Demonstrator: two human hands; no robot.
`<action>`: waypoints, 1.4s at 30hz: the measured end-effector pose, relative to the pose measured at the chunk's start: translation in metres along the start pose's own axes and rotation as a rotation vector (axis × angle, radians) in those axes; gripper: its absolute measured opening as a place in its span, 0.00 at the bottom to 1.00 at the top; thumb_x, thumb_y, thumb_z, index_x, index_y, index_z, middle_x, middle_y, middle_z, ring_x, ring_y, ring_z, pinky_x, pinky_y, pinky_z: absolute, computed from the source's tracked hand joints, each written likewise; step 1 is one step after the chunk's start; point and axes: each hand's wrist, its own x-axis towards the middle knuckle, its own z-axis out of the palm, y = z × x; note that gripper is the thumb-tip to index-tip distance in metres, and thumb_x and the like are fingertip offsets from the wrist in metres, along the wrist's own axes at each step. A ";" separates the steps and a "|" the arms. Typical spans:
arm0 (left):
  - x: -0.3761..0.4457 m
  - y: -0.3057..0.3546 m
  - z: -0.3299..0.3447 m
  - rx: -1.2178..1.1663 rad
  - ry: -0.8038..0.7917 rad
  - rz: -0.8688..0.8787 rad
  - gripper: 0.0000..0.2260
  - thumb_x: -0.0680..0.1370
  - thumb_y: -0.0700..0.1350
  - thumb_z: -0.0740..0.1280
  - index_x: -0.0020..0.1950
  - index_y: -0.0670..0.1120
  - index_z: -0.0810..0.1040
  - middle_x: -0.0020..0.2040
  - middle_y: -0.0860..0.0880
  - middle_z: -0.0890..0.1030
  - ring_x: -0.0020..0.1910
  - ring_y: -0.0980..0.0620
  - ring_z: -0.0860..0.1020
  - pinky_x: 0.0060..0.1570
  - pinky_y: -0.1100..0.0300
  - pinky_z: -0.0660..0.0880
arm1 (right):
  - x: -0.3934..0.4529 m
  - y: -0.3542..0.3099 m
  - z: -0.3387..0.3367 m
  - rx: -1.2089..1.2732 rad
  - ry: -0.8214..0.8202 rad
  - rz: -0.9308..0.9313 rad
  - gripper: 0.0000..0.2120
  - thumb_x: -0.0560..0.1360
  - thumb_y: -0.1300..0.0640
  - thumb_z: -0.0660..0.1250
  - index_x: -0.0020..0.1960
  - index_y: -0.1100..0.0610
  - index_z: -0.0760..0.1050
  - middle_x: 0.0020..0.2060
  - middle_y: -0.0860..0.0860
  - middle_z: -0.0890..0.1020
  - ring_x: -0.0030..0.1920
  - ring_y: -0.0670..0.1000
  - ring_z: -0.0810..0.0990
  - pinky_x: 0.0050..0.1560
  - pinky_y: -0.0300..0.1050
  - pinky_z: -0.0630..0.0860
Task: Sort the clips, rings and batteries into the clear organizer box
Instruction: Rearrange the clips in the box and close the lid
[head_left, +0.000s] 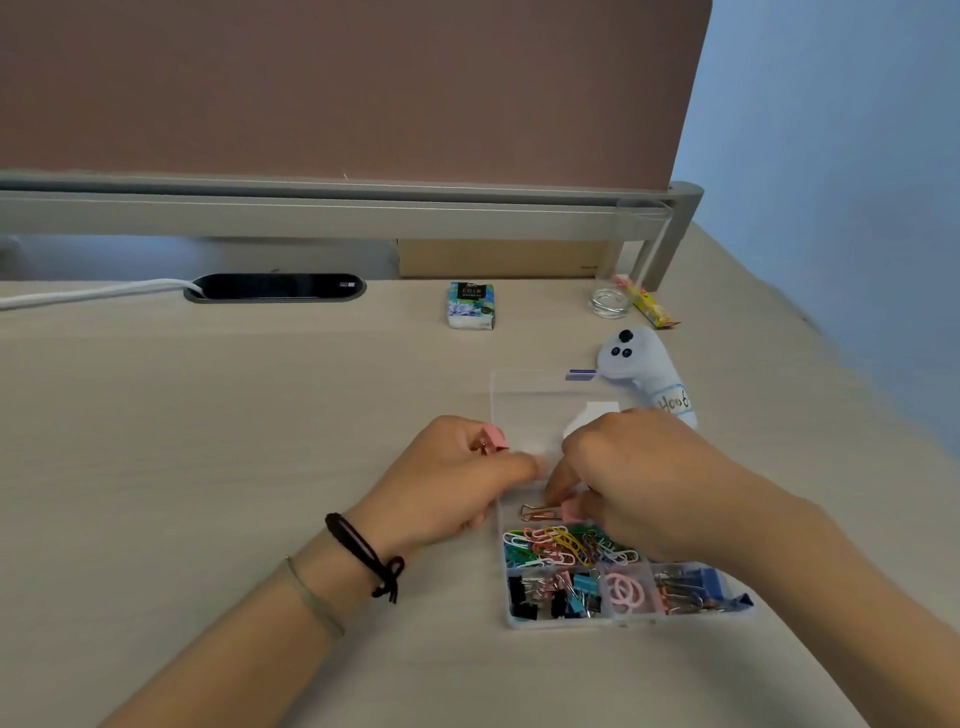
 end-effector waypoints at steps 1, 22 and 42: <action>0.002 -0.004 0.002 0.115 0.045 0.062 0.16 0.73 0.45 0.74 0.30 0.48 0.70 0.24 0.53 0.69 0.22 0.56 0.66 0.25 0.64 0.61 | 0.000 -0.001 0.001 -0.012 0.001 -0.001 0.13 0.77 0.52 0.66 0.59 0.41 0.81 0.51 0.45 0.82 0.51 0.50 0.80 0.49 0.48 0.78; 0.007 -0.019 0.000 0.289 0.122 0.172 0.12 0.69 0.40 0.70 0.29 0.48 0.71 0.25 0.55 0.68 0.26 0.56 0.66 0.30 0.60 0.63 | 0.000 -0.006 0.005 0.039 -0.021 0.015 0.11 0.79 0.52 0.59 0.55 0.45 0.79 0.47 0.47 0.82 0.48 0.50 0.78 0.43 0.45 0.73; -0.002 -0.009 0.002 0.018 -0.038 0.304 0.12 0.82 0.47 0.65 0.42 0.41 0.75 0.25 0.57 0.67 0.24 0.59 0.65 0.27 0.65 0.61 | 0.007 0.002 -0.007 0.415 0.170 0.084 0.06 0.77 0.51 0.69 0.41 0.48 0.78 0.21 0.47 0.72 0.29 0.42 0.75 0.32 0.47 0.73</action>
